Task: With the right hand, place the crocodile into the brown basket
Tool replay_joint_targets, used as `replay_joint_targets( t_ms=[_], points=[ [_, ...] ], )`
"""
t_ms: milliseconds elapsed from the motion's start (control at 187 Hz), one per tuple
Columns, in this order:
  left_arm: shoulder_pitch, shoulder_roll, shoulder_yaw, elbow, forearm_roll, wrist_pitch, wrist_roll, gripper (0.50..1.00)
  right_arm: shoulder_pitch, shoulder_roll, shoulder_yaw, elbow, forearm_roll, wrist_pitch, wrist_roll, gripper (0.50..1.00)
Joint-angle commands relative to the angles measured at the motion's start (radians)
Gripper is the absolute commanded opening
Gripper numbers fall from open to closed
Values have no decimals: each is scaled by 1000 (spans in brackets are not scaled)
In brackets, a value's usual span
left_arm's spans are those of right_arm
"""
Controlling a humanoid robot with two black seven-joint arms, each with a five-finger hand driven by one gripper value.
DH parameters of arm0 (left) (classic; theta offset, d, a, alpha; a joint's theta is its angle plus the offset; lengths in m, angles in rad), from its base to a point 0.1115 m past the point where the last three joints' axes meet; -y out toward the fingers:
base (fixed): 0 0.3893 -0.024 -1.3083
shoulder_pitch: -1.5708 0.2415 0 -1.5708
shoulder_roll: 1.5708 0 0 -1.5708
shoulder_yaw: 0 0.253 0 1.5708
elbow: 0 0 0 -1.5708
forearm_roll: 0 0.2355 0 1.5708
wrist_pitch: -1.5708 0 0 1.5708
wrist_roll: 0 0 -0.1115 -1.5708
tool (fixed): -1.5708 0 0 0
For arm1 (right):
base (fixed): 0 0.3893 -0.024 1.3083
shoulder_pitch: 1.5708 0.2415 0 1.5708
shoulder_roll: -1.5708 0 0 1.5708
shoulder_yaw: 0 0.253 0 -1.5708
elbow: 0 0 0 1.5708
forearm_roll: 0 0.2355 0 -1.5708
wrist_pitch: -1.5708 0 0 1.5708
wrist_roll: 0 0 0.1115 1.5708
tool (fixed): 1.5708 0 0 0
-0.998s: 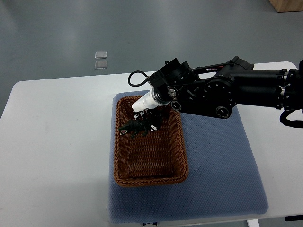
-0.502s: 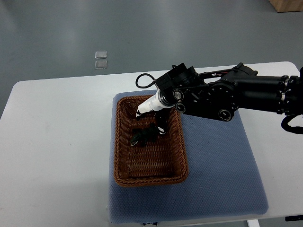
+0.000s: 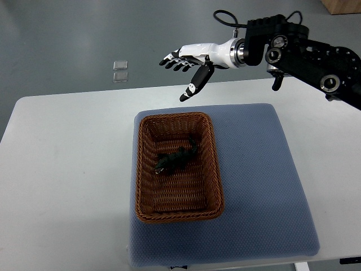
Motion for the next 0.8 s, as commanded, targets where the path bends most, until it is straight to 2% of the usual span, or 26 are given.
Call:
replay_joint_targets(
  t_ms=[0,107,251,336,496,598,651,758,795],
  points=[
    [0,0,0,0,0,-1,0,1000,-171,7,252,0,55,-95,59,915],
    [0,0,0,-3,0,-1,0,1000,-299,80,456,-1,139,-187,123,915],
    [0,0,2,-5,0,-1,0,1000,-415,208,662,-17,269,-358,236,915],
    [0,0,2,-5,0,-1,0,1000,-460,231,732,-44,349,-403,296,917],
    [0,0,2,-8,0,-1,1,1000,-504,251,769,-95,575,-394,306,928],
    [0,0,2,-11,0,-1,0,1000,-530,248,768,-116,693,-340,292,930],
    [0,0,2,-11,2,-1,0,1000,-541,248,766,-135,716,-293,257,930],
    [0,0,3,-13,2,-1,1,1000,-542,246,766,-191,720,-204,138,930],
    [0,0,3,-13,2,-1,0,1000,-541,241,763,-205,720,-181,120,930]
  ],
)
